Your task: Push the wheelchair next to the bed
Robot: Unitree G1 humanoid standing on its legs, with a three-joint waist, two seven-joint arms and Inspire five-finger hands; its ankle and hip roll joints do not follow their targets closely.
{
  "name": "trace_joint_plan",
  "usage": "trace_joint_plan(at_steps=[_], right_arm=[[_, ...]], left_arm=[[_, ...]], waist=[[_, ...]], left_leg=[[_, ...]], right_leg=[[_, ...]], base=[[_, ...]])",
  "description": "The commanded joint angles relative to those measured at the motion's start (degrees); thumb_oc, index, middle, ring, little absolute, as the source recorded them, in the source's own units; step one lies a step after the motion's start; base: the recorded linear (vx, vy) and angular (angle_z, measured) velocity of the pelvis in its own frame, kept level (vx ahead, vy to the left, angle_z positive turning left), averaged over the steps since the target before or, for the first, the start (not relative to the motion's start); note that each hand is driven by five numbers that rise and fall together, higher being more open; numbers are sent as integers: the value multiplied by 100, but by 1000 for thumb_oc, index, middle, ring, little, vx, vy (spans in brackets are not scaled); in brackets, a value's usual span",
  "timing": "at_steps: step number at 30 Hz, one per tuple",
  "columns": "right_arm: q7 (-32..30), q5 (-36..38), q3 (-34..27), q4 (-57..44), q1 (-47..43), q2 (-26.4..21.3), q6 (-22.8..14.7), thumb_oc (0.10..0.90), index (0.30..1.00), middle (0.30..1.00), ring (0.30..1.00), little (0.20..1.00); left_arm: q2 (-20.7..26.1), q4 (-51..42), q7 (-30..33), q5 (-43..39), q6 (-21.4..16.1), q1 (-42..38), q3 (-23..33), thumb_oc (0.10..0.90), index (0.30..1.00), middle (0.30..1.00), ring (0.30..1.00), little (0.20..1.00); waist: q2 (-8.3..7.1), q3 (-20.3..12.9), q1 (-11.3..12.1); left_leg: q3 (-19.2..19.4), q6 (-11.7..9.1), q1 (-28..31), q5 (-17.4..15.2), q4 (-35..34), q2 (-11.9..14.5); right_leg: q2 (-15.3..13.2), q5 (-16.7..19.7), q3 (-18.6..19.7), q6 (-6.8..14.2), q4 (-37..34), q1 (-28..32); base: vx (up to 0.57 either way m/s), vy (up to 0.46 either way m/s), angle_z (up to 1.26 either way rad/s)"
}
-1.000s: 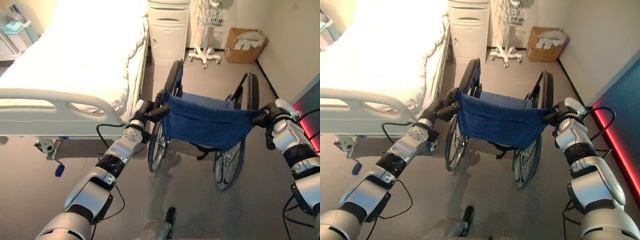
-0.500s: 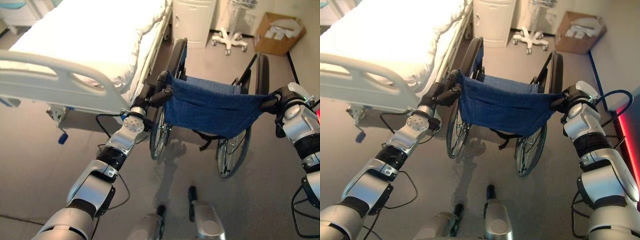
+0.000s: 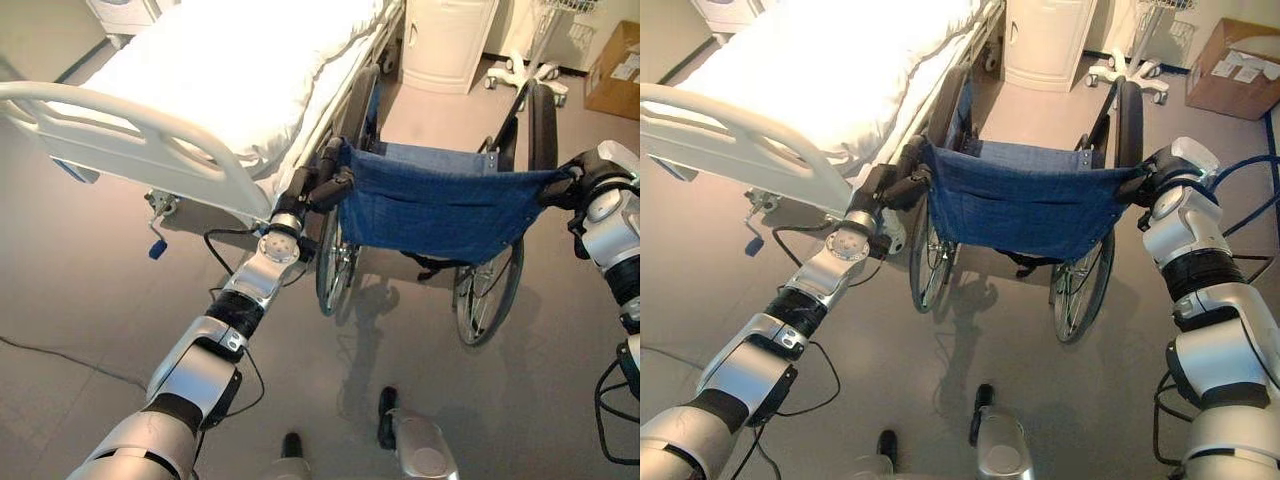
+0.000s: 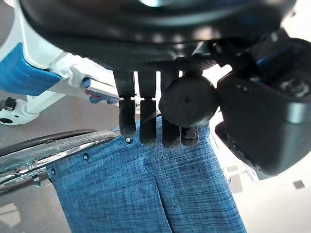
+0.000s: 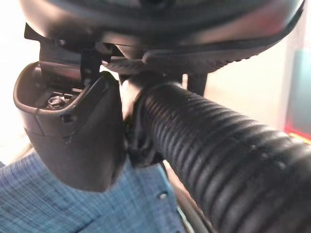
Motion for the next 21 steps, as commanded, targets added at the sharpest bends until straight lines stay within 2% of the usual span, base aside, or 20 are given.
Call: trace_joint_plan(at_steps=[1, 2, 3, 4, 6, 7, 8, 9, 10, 11, 12, 14, 15, 17, 19, 20, 21], right_arm=[[417, 109, 799, -548, -1, 668, -453, 400, 300, 300, 300, 300], [373, 92, 792, -527, 52, 742, -444, 400, 300, 300, 300, 300], [364, -2, 778, -493, 111, 859, -410, 400, 300, 300, 300, 300], [336, -107, 744, -446, 166, 961, -419, 400, 300, 300, 300, 300], [315, -278, 663, -451, 257, 1022, -489, 400, 300, 300, 300, 300], [317, -351, 632, -482, 274, 1032, -517, 400, 300, 300, 300, 300], [332, -417, 628, -483, 236, 1014, -576, 400, 300, 300, 300, 300], [390, -441, 608, -440, 195, 996, -648, 400, 300, 300, 300, 300], [396, -436, 610, -382, 186, 1002, -719, 400, 300, 300, 300, 300], [374, -431, 628, -301, 196, 1031, -826, 400, 300, 300, 300, 300], [393, -490, 610, -279, 249, 1098, -899, 400, 300, 300, 300, 300], [337, -462, 616, -299, 383, 1133, -1002, 400, 300, 300, 300, 300], [227, -544, 542, -278, 609, 1114, -1249, 400, 300, 300, 300, 300], [186, -482, 499, -231, 746, 1110, -1379, 400, 300, 300, 300, 300], [169, -472, 516, -189, 711, 1150, -1400, 400, 300, 300, 300, 300], [128, -441, 544, -135, 617, 1203, -1426, 400, 300, 300, 300, 300], [-33, -351, 607, -95, 424, 1227, -1433, 400, 300, 300, 300, 300]], left_arm=[[98, -156, -497, 138, 249, 820, -629, 400, 300, 300, 300, 300], [104, -197, -506, 142, 267, 848, -629, 400, 300, 300, 300, 300], [131, -284, -509, 106, 271, 916, -616, 400, 300, 300, 300, 300], [159, -409, -504, 125, 284, 1010, -597, 400, 300, 300, 300, 300], [222, -517, -485, 130, 276, 1096, -609, 400, 300, 300, 300, 300], [286, -567, -489, 128, 267, 1143, -620, 400, 300, 300, 300, 300], [340, -580, -494, 127, 240, 1171, -617, 400, 300, 300, 300, 300], [379, -554, -526, 107, 209, 1183, -598, 400, 300, 300, 300, 300], [392, -506, -598, 97, 208, 1185, -556, 400, 300, 300, 300, 300], [411, -430, -685, 99, 248, 1170, -515, 400, 300, 300, 300, 300], [486, -357, -760, 88, 320, 1146, -488, 400, 300, 300, 300, 300], [553, -319, -842, 41, 484, 1129, -460, 400, 300, 300, 300, 300], [534, -240, -774, 45, 576, 1140, -472, 400, 300, 300, 300, 300], [431, -47, -668, -21, 551, 1166, -509, 400, 300, 300, 300, 300], [398, 56, -597, -18, 494, 1158, -509, 400, 300, 300, 300, 300], [376, 121, -520, -13, 455, 1122, -490, 400, 300, 300, 300, 300], [380, 189, -454, 1, 315, 1015, -456, 400, 300, 300, 300, 300]], waist=[[-324, 354, 452], [-343, 498, 596], [-299, 685, 784], [-180, 841, 936], [86, 909, 1101], [110, 975, 1226], [154, 960, 1314], [113, 935, 1360], [57, 890, 1366], [15, 792, 1422], [-53, 682, 1489], [-119, 484, 1609], [-118, 303, 1585], [-110, 197, 1488], [-101, 220, 1423], [-49, 307, 1357], [8, 516, 1252]], left_leg=[[103, 495, -666, 735, 2837, -62], [96, 617, -1267, 582, 3060, -370], [202, 741, -1712, 393, 2979, -723], [377, 774, -1893, 428, 2525, -889], [651, 655, -2123, 818, 1513, -961], [766, 624, -2079, 937, 1070, -1091], [807, 640, -2125, 917, 909, -1160], [973, 727, -2102, 716, 1045, -1142], [1137, 896, -2014, 287, 1181, -1094], [1175, 1043, -1896, -108, 1203, -1115], [1153, 1156, -1750, -319, 1108, -1180], [1108, 1252, -1635, -347, 865, -1252], [1018, 1324, -1433, -319, 612, -1319], [863, 1337, -1205, -343, 518, -1386], [767, 1324, -1079, -387, 497, -1409], [631, 1311, -922, -429, 454, -1390], [424, 1342, -739, -514, 389, -1384]], right_leg=[[149, 312, 615, 136, -346, 705], [232, 270, 745, 113, -384, 975], [388, 200, 875, 108, -386, 1307], [569, 89, 944, 97, -326, 1540], [899, -29, 1016, 87, -312, 1870], [936, -84, 1133, 127, -377, 2133], [969, -115, 1170, 155, -394, 2224], [889, -210, 1153, 192, -329, 2247], [764, -323, 1097, 242, -150, 2231], [658, -349, 1066, 340, 33, 2256], [548, -365, 1017, 475, 227, 2364], [475, -78, 987, 697, 627, 2458], [505, 404, 1072, 901, 1294, 2278], [418, 618, 1099, 962, 1274, 1896], [329, 608, 1013, 950, 1063, 1606], [245, 645, 918, 916, 924, 1097], [127, 809, 824, 880, 768, 318]], base=[[502, -218, -20], [520, -130, -29], [598, -40, -41], [625, 35, -85], [588, 110, -138], [554, 147, -106], [516, 156, -108], [457, 180, -94], [480, 203, -125], [532, 216, -78], [545, 200, -39], [509, 185, 53], [460, 179, 54], [515, 141, 41], [324, 15, 101], [229, -99, 24], [219, -164, -41]])
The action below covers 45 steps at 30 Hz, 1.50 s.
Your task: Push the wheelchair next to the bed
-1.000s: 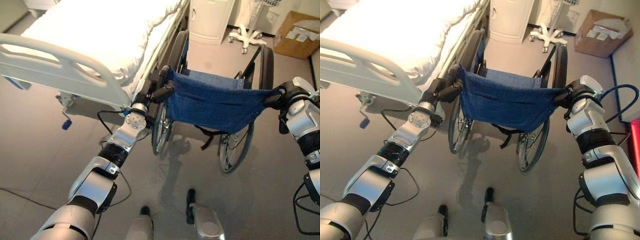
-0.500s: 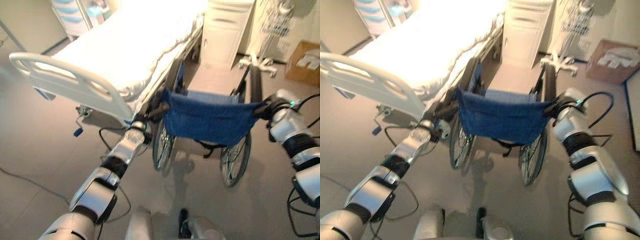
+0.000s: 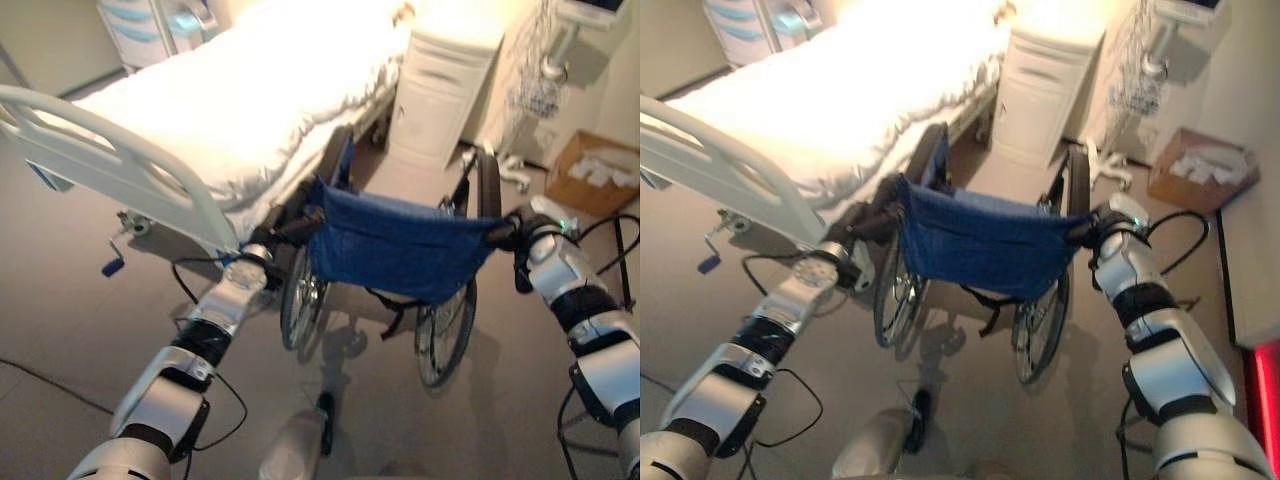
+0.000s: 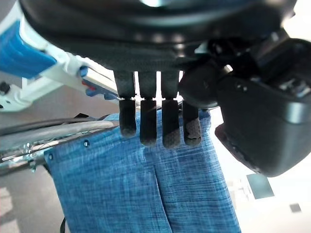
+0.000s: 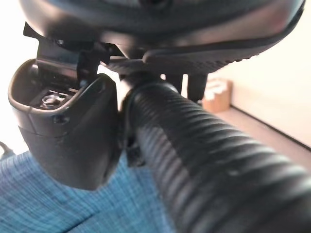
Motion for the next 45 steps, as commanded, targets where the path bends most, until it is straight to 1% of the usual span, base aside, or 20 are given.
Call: trace_joint_plan(at_steps=[1, 4, 6, 11, 13, 19, 23, 24, 26, 27, 29, 31, 32, 35, 37, 38, 40, 42, 43, 45], right_arm=[[54, -53, 879, -496, -437, 335, -939, 400, 300, 300, 300, 300], [70, -30, 901, -559, -550, 270, -763, 400, 300, 300, 300, 300], [251, -153, 905, -691, -600, 160, -537, 400, 300, 300, 300, 300], [467, -98, 983, -919, -831, 119, -130, 400, 300, 300, 300, 300], [474, -45, 1024, -920, -1050, 115, -37, 400, 300, 300, 300, 300], [99, 300, 1035, -803, -1373, 21, -195, 400, 300, 300, 300, 300], [131, 319, 1008, -900, -1180, 59, -294, 400, 300, 300, 300, 300], [253, 262, 980, -971, -1074, 39, -278, 400, 300, 300, 300, 300], [313, 315, 967, -1038, -880, 11, -207, 400, 300, 300, 300, 300], [316, 390, 965, -1058, -781, -6, -184, 400, 300, 300, 300, 300], [227, 581, 940, -1030, -616, 53, -78, 400, 300, 300, 300, 300], [245, 514, 866, -1031, -457, 196, 126, 400, 300, 300, 300, 300], [249, 467, 861, -1002, -424, 250, 145, 400, 300, 300, 300, 300], [225, 291, 835, -1007, -351, 439, 203, 400, 300, 300, 300, 300], [242, 113, 880, -1109, -329, 554, 270, 400, 300, 300, 300, 300], [263, 126, 927, -1163, -398, 543, 264, 400, 300, 300, 300, 300], [248, 380, 895, -1131, -456, 465, 376, 400, 300, 300, 300, 300], [425, 343, 804, -1110, -380, 448, 397, 400, 300, 300, 300, 300], [424, 347, 807, -1110, -373, 444, 389, 400, 300, 300, 300, 300], [329, 446, 808, -1046, -417, 393, 114, 400, 300, 300, 300, 300]], left_arm=[[-178, 654, 82, 68, 124, -17, -448, 400, 300, 300, 300, 300], [-213, 607, 110, 62, 10, -30, -465, 400, 300, 300, 300, 300], [-316, 527, 106, 175, -59, 62, -498, 400, 300, 300, 300, 300], [-340, 277, 207, 335, -39, 146, -515, 400, 300, 300, 300, 300], [-201, 161, 108, 409, -96, 48, -508, 400, 300, 300, 300, 300], [-137, 167, 316, 302, -384, -393, -732, 400, 300, 300, 300, 300], [-264, 178, 426, 365, -328, -229, -741, 400, 300, 300, 300, 300], [-305, 205, 429, 359, -327, -136, -720, 400, 300, 300, 300, 300], [-339, 246, 446, 264, -265, -58, -683, 400, 300, 300, 300, 300], [-362, 267, 430, 254, -226, -53, -660, 400, 300, 300, 300, 300], [-410, 306, 469, 283, -115, -68, -610, 400, 300, 300, 300, 300], [-499, 322, 439, 374, 16, -54, -538, 400, 300, 300, 300, 300], [-512, 339, 459, 369, 36, -47, -528, 400, 300, 300, 300, 300], [-453, 268, 557, 143, 70, 56, -465, 400, 300, 300, 300, 300], [-447, 220, 603, 129, 21, 201, -418, 400, 300, 300, 300, 300], [-396, 150, 630, 167, 51, 232, -361, 400, 300, 300, 300, 300], [-358, 202, 402, 207, 61, 210, -319, 400, 300, 300, 300, 300], [-243, 361, 278, 153, -60, 156, -379, 400, 300, 300, 300, 300], [-223, 353, 280, 137, -57, 156, -384, 400, 300, 300, 300, 300], [78, 326, 303, -64, 6, 41, -366, 400, 300, 300, 300, 300]], waist=[[6, 676, -315], [-119, 827, -514], [-130, 860, -687], [-275, 837, -649], [-318, 908, -583], [-241, 1208, -621], [-247, 1144, -777], [-253, 1019, -874], [-233, 827, -999], [-260, 799, -998], [-423, 820, -949], [-418, 1000, -816], [-393, 1060, -768], [-65, 1196, -547], [82, 1219, -303], [35, 1190, -195], [52, 1028, -299], [33, 841, -274], [31, 831, -266], [0, 758, -179]], left_leg=[[-478, -279, 589, -616, -94, -184], [-680, -258, 748, -880, 21, -378], [-957, -274, 1006, -1022, -34, -446], [-868, -286, 811, -1147, 304, -454], [-687, -370, 541, -1212, 590, -243], [-515, -449, 334, -1196, 626, -43], [-576, -549, 591, -1404, 855, 109], [-569, -625, 892, -1380, 950, 281], [-551, -860, 1173, -763, 1352, 667], [-532, -922, 1069, -447, 1832, 765], [-481, -914, 529, -120, 2833, 773], [-440, -925, -165, 42, 3076, 871], [-467, -938, -317, 120, 2941, 847], [-629, -1130, -459, 806, 989, 852], [-977, -1227, -456, 1078, -85, 556], [-1074, -1169, -382, 841, -240, 371], [-384, -1059, -194, 416, -226, 590], [-627, -950, -87, 85, -128, 427], [-625, -946, -75, 72, -140, 423], [-616, -878, 105, -44, -355, 331]], right_leg=[[-492, 2943, 152, 164, -2073, -1077], [-609, 3345, 193, 265, -2973, -1424], [-523, 3466, 349, 336, -3622, -1612], [-540, 3305, 348, 265, -3328, -1345], [-620, 3139, 169, 167, -3053, -1255], [-610, 2857, -76, 25, -2851, -1277], [-668, 2768, -48, -64, -2769, -1198], [-677, 2729, -83, -128, -2809, -1149], [-629, 2628, -202, -279, -2856, -1033], [-607, 2599, -231, -353, -2925, -868], [-627, 2562, -222, -480, -3032, -537], [-497, 2437, -115, -558, -3063, -81], [-442, 2394, -37, -564, -3089, 78], [4, 2084, 348, -516, -3274, 672], [133, 2030, 716, -401, -3534, 1084], [11, 2042, 813, -299, -3634, 1186], [-182, 2005, 648, -178, -3567, 1104], [-416, 2000, 559, -34, -3449, 1014], [-439, 2005, 551, -19, -3449, 1015], [-686, 2186, 433, 205, -3517, 901]], base=[[183, -163, -27], [335, -163, 27], [561, -208, 93], [241, -170, 71], [47, -181, -1], [24, -96, 12], [225, -32, 12], [311, 30, 2], [266, 5, 21], [211, -62, 43], [285, -104, 22], [343, 15, 0], [415, 221, -21], [382, 316, -48], [406, 367, -49], [270, 304, -85], [235, 286, -113], [235, 264, -82], [244, 230, -29], [180, 193, -26]])
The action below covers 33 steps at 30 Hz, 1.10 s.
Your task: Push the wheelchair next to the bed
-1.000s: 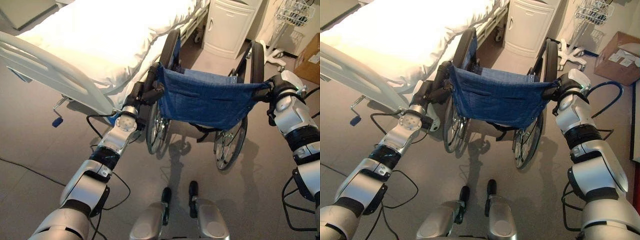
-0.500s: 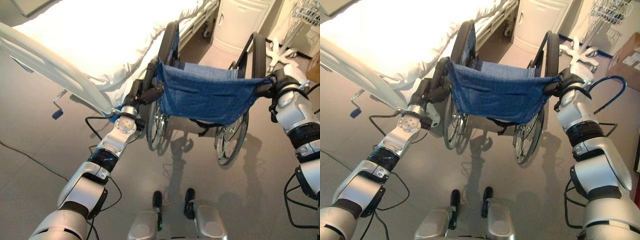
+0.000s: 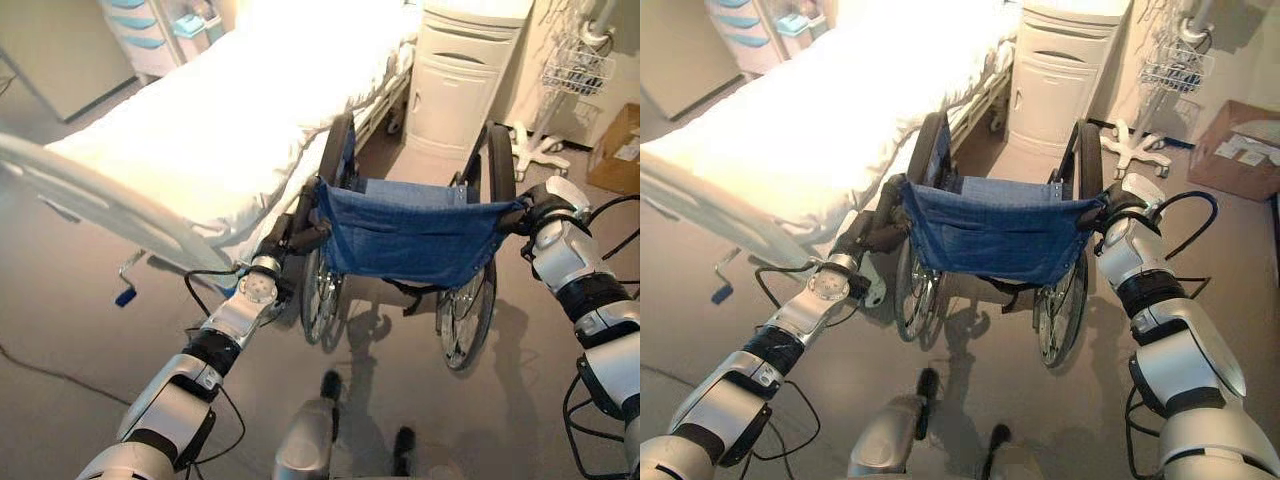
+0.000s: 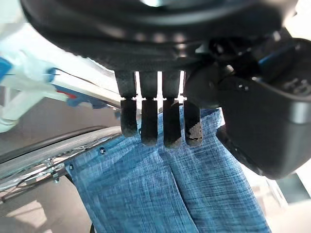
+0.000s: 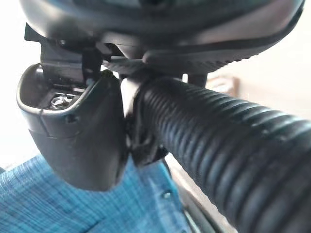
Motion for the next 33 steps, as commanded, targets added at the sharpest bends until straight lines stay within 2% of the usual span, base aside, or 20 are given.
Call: trace_joint_plan(at_steps=[1, 4, 12, 17, 23, 24, 25, 26, 33], right_arm=[[613, 214, 596, -585, -156, 553, -547, 400, 300, 300, 300, 300], [421, 233, 627, -334, -666, 577, -793, 400, 300, 300, 300, 300], [-196, 617, 687, -155, -1287, 701, -937, 400, 300, 300, 300, 300], [-462, 486, 694, -173, -1314, 842, -1102, 400, 300, 300, 300, 300], [-594, 573, 669, -36, -1415, 928, -1128, 400, 300, 300, 300, 300], [-645, 616, 677, 12, -1443, 946, -1147, 400, 300, 300, 300, 300], [-668, 677, 684, 54, -1453, 963, -1167, 450, 375, 375, 375, 375], [-607, 726, 679, 78, -1458, 986, -1161, 800, 900, 900, 900, 900], [-326, 1577, 475, -221, -1089, 1016, -1161, 800, 900, 900, 900, 900]], left_arm=[[57, 412, -52, -135, 395, -170, -143, 400, 300, 300, 300, 300], [160, 589, 117, -180, 342, -690, -157, 400, 300, 300, 300, 300], [331, 499, 564, -190, 396, -1297, -223, 400, 300, 300, 300, 300], [325, 388, 781, -123, 444, -1273, -121, 400, 300, 300, 300, 300], [279, 345, 777, -29, 455, -1257, -123, 400, 300, 300, 300, 300], [279, 357, 788, -35, 479, -1282, -142, 411, 316, 316, 316, 316], [291, 356, 802, -33, 553, -1281, -143, 762, 844, 844, 844, 844], [301, 381, 756, -56, 582, -1266, -134, 800, 900, 900, 900, 900], [307, 129, 676, -328, 399, -951, 44, 800, 900, 900, 900, 900]], waist=[[-582, 369, -64], [-609, 421, 8], [-716, 584, 177], [-721, 615, 268], [-718, 531, 337], [-726, 519, 362], [-732, 499, 377], [-739, 478, 381], [-776, 305, 351]], left_leg=[[-17, 150, -131, 167, -457, -246], [-29, 233, -176, 187, -717, -378], [80, 271, -372, 209, -885, -427], [222, 264, -266, 172, -928, -353], [265, 273, -326, 170, -900, -332], [250, 276, -327, 163, -904, -327], [236, 277, -303, 150, -908, -325], [223, 277, -276, 139, -915, -321], [242, 284, -70, 103, -952, -255]], right_leg=[[-255, 163, 252, 406, -172, 391], [-428, 414, 182, 576, -240, 65], [-658, 811, -39, 603, -433, -203], [-734, 881, -294, 625, -476, -250], [-753, 872, -306, 638, -539, -200], [-759, 871, -331, 639, -534, -190], [-757, 864, -354, 638, -531, -181], [-753, 857, -366, 638, -519, -171], [-742, 798, -383, 635, -502, -49]], base=[[41, 100, -49], [17, 116, -29], [-4, 47, -30], [5, 13, -7], [-1, -23, 1], [-21, -69, 6], [-11, -72, 2], [4, -59, -1], [-9, -42, -1]])
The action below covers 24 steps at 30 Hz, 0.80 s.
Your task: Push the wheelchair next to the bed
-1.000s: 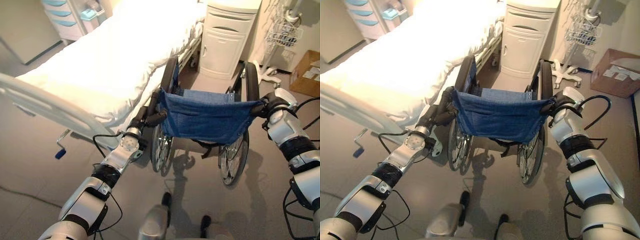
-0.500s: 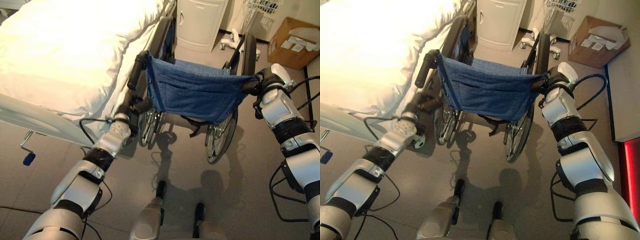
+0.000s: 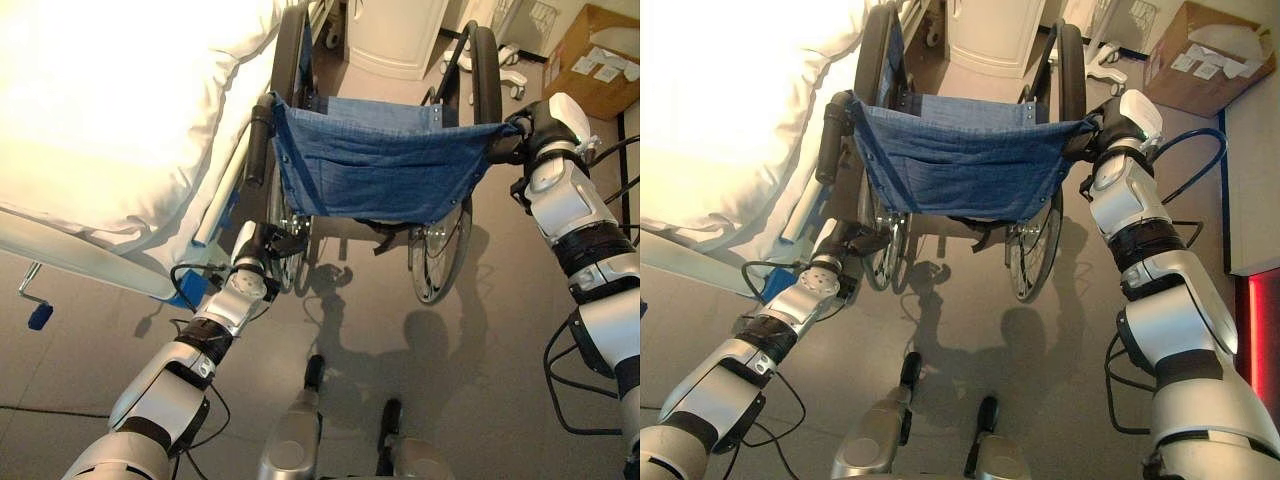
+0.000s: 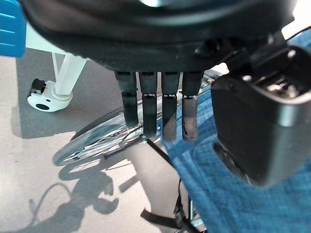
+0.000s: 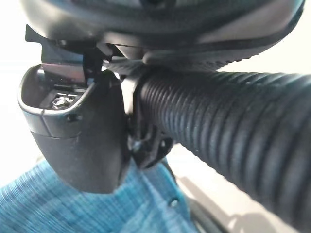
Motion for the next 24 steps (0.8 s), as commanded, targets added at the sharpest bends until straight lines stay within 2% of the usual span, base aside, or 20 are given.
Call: trace_joint_plan(at_steps=[1, 3, 5, 7, 9, 18, 24], right_arm=[[374, 919, 428, -612, 362, 663, -601, 800, 900, 900, 900, 900], [386, 1170, 374, -704, 448, 657, -540, 800, 900, 900, 900, 900], [406, 2044, 101, -1069, 759, 618, -305, 800, 900, 900, 900, 900], [373, 2229, 56, -1128, 797, 606, -279, 800, 900, 900, 900, 900], [397, 2849, -169, -1349, 944, 495, -202, 800, 900, 900, 900, 900], [327, 3346, -520, -1789, 1250, 40, -476, 800, 900, 900, 900, 900], [547, 3547, -673, -1984, 1333, -274, -605, 800, 900, 900, 900, 900]], left_arm=[[87, -511, 126, -93, -505, -562, 233, 800, 900, 900, 900, 900], [82, -575, 108, -107, -550, -480, 267, 800, 900, 900, 900, 900], [80, -734, -26, 22, -657, -156, 370, 800, 900, 900, 900, 900], [82, -745, -57, 41, -701, -96, 379, 800, 900, 900, 900, 900], [83, -840, -174, 136, -875, 256, 416, 800, 900, 900, 900, 900], [-155, -831, -422, 280, -1167, 1306, 495, 800, 900, 900, 900, 900], [-362, -496, -596, 442, -1269, 1927, 548, 800, 900, 900, 900, 900]], waist=[[-63, -16, 388], [-68, -48, 380], [-95, -180, 350], [-99, -198, 343], [-137, -344, 325], [-231, -662, 291], [-250, -891, 202]], left_leg=[[204, -76, -81, -533, 233, -48], [205, -75, -39, -549, 234, -39], [193, -56, 95, -598, 248, -21], [201, -53, 119, -608, 254, -15], [234, -42, 223, -658, 289, 8], [350, -19, 475, -772, 258, 97], [437, -33, 714, -786, 129, 146]], right_leg=[[-545, 460, 3, 164, 710, -202], [-544, 454, 2, 159, 734, -179], [-540, 438, 18, 149, 855, -87], [-538, 430, 23, 149, 876, -73], [-512, 379, 23, 150, 945, 37], [-438, 276, -15, 169, 950, 142], [-381, 321, 35, 172, 1012, 109]], base=[[0, 0, 0], [-3, -15, -1], [15, -39, -1], [14, -8, -3], [53, -26, -5], [23, -26, -3], [36, 1, -8]])
